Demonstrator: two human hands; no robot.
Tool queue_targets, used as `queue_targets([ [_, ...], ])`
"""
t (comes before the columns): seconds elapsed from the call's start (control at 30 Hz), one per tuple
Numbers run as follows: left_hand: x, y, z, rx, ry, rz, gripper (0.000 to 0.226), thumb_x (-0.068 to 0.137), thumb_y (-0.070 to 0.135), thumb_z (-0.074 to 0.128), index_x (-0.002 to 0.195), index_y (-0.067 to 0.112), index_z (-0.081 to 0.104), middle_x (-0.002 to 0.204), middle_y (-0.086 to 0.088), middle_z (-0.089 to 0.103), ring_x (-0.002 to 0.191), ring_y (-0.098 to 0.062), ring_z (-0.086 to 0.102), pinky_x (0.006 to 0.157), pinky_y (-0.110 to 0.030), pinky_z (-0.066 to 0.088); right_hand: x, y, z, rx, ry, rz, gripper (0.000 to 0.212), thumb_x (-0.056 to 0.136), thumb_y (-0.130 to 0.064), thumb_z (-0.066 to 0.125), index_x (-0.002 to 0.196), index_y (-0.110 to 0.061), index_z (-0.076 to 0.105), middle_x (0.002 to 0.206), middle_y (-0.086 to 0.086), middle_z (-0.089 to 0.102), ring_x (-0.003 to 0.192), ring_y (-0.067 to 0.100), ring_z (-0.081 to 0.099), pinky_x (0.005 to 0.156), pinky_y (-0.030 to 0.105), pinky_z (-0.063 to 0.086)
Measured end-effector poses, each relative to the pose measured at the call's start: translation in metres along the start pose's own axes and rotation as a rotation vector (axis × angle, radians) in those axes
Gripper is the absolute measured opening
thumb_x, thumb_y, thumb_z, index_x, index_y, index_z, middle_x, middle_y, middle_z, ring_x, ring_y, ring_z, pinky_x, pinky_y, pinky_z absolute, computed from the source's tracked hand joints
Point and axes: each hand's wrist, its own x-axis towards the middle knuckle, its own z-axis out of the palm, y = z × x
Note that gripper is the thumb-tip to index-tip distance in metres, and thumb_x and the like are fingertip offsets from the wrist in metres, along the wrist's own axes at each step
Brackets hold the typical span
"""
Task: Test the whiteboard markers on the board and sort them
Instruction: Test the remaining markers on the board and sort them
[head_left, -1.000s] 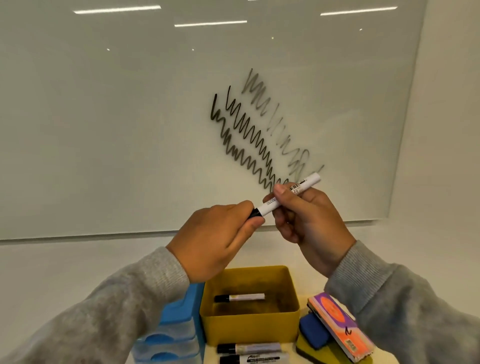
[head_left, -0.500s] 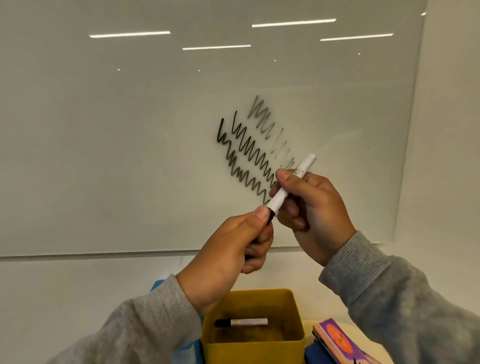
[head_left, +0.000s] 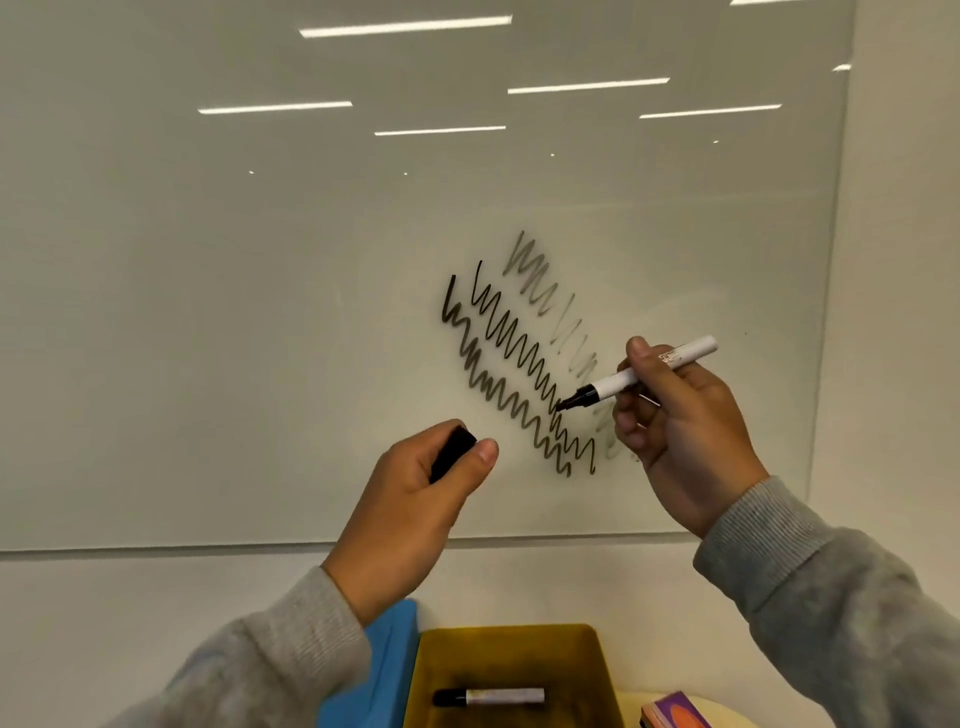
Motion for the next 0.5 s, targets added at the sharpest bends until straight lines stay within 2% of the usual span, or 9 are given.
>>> queue_targets([
  [0.1,0.012,-0.005,-0.008,0.119,0.046,0.033,0.046,0.095,0.043,0.053,0.072,0.003,0.048,0.061,-0.010,0.047,0.057,-0.018,0.046,0.059,-0.025,0.042,0.001,0.003,0.003,-0.010,-0.019,-0.004,0.017,0.093,-0.030,0.066,0.084,-0.015,0.065,0.071,0.002,0.060,0.061,0.015,0.055,0.052,0.024,0.043],
  [0.2,0.027,-0.012,-0.021,0.244,0.132,0.104,0.036,0.101,0.043,0.051,0.079,0.017,0.064,0.074,0.002,0.064,0.072,-0.014,0.061,0.071,-0.030,0.050,0.004,0.006,0.009,0.005,-0.036,-0.010,0.020,0.096,-0.028,0.062,0.094,-0.009,0.065,0.081,0.008,0.068,0.067,0.019,0.062,0.055,0.025,0.050],
  [0.27,0.041,-0.018,-0.031,0.343,0.205,0.204,0.031,0.099,0.047,0.048,0.096,0.024,0.068,0.089,0.010,0.068,0.086,-0.011,0.063,0.076,-0.031,0.051,0.007,0.008,0.016,0.000,-0.043,-0.017,0.022,0.097,-0.026,0.060,0.098,-0.005,0.066,0.088,0.012,0.072,0.073,0.022,0.067,0.059,0.027,0.054],
  [0.33,0.057,-0.026,-0.041,0.498,0.272,0.299,0.037,0.099,0.049,0.042,0.119,0.027,0.065,0.115,0.014,0.065,0.108,-0.006,0.059,0.090,-0.033,0.052,0.010,0.011,0.024,-0.018,-0.059,-0.043,0.023,0.098,-0.024,0.060,0.100,-0.002,0.067,0.094,0.017,0.074,0.080,0.025,0.070,0.063,0.029,0.057],
  [0.37,0.066,-0.031,-0.046,0.573,0.295,0.323,0.043,0.100,0.049,0.040,0.132,0.028,0.059,0.132,0.013,0.058,0.124,-0.007,0.052,0.103,-0.036,0.047,0.011,0.012,0.029,-0.028,-0.072,-0.064,0.022,0.097,-0.022,0.062,0.100,-0.002,0.067,0.097,0.019,0.074,0.083,0.027,0.071,0.065,0.029,0.057],
  [0.43,0.082,-0.042,-0.054,0.719,0.289,0.315,0.054,0.103,0.050,0.034,0.153,0.029,0.035,0.162,0.009,0.028,0.150,-0.009,0.021,0.123,-0.038,0.023,0.014,0.014,0.039,-0.097,-0.105,-0.130,0.015,0.092,-0.016,0.068,0.097,-0.002,0.067,0.095,0.018,0.074,0.085,0.030,0.071,0.069,0.031,0.057],
  [0.47,0.088,-0.048,-0.056,0.802,0.262,0.288,0.058,0.105,0.050,0.030,0.158,0.029,0.021,0.167,0.008,0.009,0.154,-0.009,0.004,0.125,-0.040,0.012,0.015,0.014,0.044,-0.165,-0.118,-0.175,0.012,0.089,-0.012,0.073,0.095,-0.003,0.068,0.093,0.016,0.074,0.085,0.031,0.071,0.071,0.031,0.057],
  [0.5,0.093,-0.056,-0.060,0.927,0.247,0.276,0.061,0.106,0.050,0.026,0.160,0.026,0.010,0.168,0.005,-0.006,0.154,-0.012,-0.008,0.125,-0.044,0.006,0.018,0.015,0.050,-0.248,-0.133,-0.224,0.013,0.084,-0.010,0.077,0.093,-0.005,0.068,0.090,0.014,0.074,0.085,0.031,0.071,0.071,0.031,0.058],
])
